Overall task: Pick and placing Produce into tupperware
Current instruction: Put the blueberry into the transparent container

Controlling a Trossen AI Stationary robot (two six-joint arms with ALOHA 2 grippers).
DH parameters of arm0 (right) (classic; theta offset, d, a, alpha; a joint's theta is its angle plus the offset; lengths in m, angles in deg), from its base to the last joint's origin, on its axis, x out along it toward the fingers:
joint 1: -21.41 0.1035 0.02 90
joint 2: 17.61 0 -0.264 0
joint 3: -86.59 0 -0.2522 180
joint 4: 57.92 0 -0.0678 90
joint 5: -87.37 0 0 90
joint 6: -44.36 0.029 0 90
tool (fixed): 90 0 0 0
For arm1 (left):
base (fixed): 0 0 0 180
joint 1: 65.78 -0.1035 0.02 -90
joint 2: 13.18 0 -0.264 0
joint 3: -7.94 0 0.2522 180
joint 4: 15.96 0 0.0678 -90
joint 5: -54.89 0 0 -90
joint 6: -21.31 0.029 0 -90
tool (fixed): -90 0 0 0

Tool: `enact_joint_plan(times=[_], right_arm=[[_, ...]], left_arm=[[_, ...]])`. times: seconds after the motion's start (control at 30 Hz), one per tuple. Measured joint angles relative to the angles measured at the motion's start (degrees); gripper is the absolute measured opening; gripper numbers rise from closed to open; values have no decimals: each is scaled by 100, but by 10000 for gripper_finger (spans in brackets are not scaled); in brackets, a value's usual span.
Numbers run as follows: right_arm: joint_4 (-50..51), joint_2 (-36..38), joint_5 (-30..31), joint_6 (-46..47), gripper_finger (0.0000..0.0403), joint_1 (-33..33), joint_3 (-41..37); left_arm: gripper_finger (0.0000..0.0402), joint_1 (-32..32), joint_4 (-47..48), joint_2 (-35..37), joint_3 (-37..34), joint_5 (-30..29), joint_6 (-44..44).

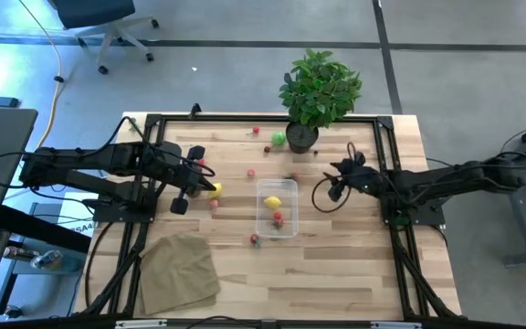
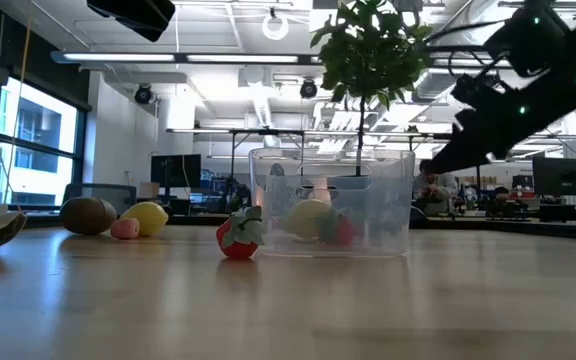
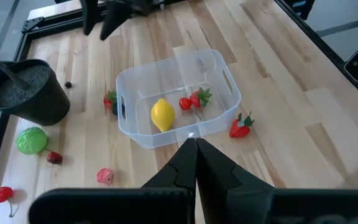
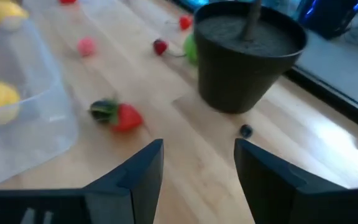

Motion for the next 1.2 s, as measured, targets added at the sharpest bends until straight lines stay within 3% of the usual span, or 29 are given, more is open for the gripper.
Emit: enact_joint_plan(times=[0.2,0.47,0.83,1.03,1.2], right_arm=[[-867,-174,-369,51,170,-630,-577],[-1787,-885,-739,406,140,-1220,-773],[-3342,-2835,-588,816,140,-1345,-684],[-4044,-3850,-6,615,140,-1353,-503],[-4517,-4657,-161,288,140,-1485,-275]], left_arm=[[1,1,0,0,0,0,0],[1,2,0,0,0,0,-2],[1,0,0,0,0,0,-1],[1,1,0,0,0,0,-1],[1,2,0,0,0,0,0]])
